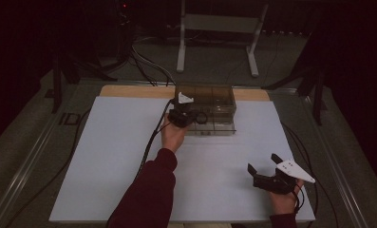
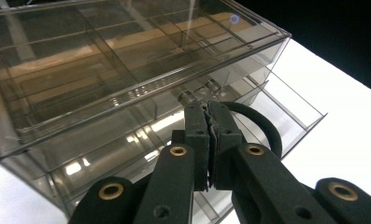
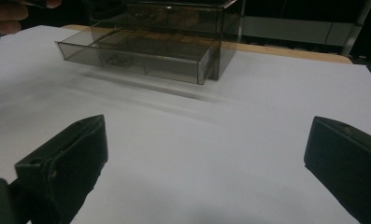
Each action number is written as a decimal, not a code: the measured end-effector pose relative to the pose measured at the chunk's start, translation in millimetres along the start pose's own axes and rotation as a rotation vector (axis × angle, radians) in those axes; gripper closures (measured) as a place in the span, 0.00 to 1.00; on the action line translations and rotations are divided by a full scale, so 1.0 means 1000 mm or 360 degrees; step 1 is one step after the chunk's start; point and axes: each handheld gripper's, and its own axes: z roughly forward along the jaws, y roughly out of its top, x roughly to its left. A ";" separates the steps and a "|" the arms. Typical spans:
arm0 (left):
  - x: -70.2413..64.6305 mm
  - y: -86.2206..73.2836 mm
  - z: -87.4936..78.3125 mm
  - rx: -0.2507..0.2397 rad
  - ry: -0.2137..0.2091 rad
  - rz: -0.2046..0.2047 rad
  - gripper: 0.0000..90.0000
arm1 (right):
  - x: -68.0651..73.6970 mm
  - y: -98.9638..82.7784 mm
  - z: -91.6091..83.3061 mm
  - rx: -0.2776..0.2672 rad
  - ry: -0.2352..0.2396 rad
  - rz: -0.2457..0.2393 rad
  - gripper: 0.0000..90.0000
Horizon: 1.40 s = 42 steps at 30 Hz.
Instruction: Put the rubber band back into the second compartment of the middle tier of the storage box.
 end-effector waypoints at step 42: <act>-0.015 -0.012 0.041 0.0144 0.0048 -0.0054 0.99 | 0.002 0.000 0.001 0.0007 0.0014 -0.0006 0.00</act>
